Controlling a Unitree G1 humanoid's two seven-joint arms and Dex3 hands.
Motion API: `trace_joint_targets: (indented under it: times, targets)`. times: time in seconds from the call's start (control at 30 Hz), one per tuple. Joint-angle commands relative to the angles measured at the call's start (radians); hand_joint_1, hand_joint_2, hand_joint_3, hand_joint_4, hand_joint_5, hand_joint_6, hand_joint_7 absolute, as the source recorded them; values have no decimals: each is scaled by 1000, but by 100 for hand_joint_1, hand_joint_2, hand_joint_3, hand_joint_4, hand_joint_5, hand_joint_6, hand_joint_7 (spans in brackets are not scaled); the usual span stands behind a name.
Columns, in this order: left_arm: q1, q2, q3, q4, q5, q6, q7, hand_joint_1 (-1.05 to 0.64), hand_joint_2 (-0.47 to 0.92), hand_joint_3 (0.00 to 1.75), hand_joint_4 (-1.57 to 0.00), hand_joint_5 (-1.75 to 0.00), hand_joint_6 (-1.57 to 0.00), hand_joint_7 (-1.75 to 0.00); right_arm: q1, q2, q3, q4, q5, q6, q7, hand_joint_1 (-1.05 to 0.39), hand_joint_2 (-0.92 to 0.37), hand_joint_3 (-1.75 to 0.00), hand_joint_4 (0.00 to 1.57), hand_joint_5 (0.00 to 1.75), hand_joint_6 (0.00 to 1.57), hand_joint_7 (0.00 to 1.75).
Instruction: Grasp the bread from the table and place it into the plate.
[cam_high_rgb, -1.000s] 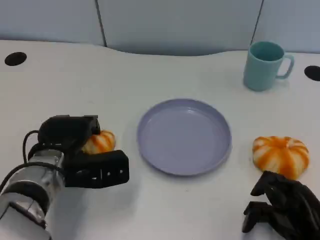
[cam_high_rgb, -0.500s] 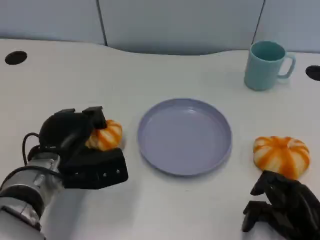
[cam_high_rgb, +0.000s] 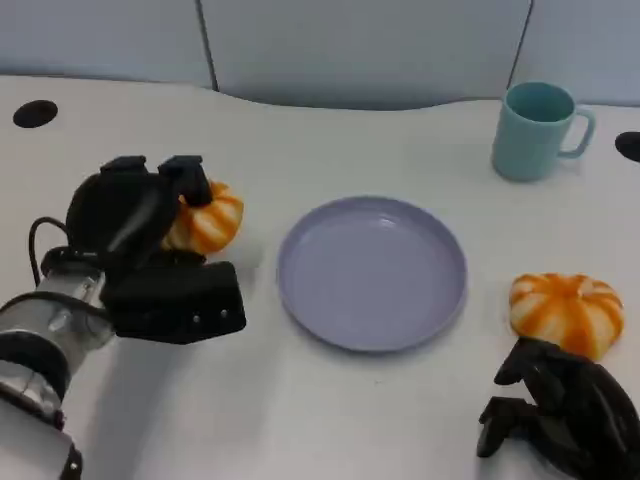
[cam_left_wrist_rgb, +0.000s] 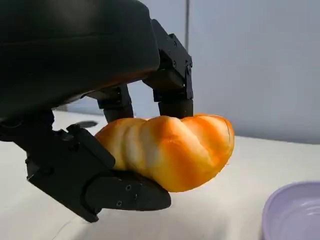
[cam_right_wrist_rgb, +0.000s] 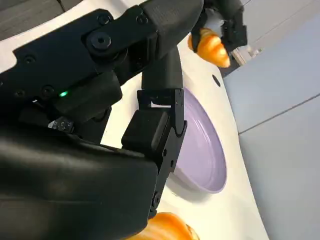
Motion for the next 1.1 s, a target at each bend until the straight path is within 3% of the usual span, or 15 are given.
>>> trace_joint_targets:
  times: [0.03, 0.23, 0.33, 0.6, 0.83, 1.1]
  targets:
    - [-46, -1, -26, -11, 27, -14, 39, -12, 59, 84, -85, -175, -67, -175, -5, -6, -3, 2, -7, -15, -8, -86, -78, 0, 140, 87, 117, 93]
    - [-82, -50, -75, -16, 71, -21, 71, -14, 61, 68, -87, -175, -66, -173, -9, -8, -8, 6, 5, -1, -4, -85, -77, 0, 140, 86, 118, 92]
    - [-97, -81, -94, -18, 83, -37, 71, -17, 58, 86, -89, -175, -68, -175, -9, -6, -6, 7, 3, -5, -3, -85, -77, 0, 140, 87, 119, 93]
    - [-115, -170, -141, -16, 102, -43, 74, -19, 56, 97, -90, -175, -68, -175, -8, 4, 3, 6, -4, -12, -7, -86, -77, 0, 140, 87, 119, 91]
    - [-132, -207, -176, -9, 125, -23, 41, -20, 56, 97, -90, -175, -67, -175, -1, 13, 10, -7, -11, -9, -22, -86, -76, 0, 140, 86, 120, 90]
    - [-134, -268, -180, 3, 120, 0, -24, -28, 68, 71, -92, -175, -66, -172, 0, 21, 16, 2, -13, -26, -11, -87, -77, 0, 141, 85, 120, 89]
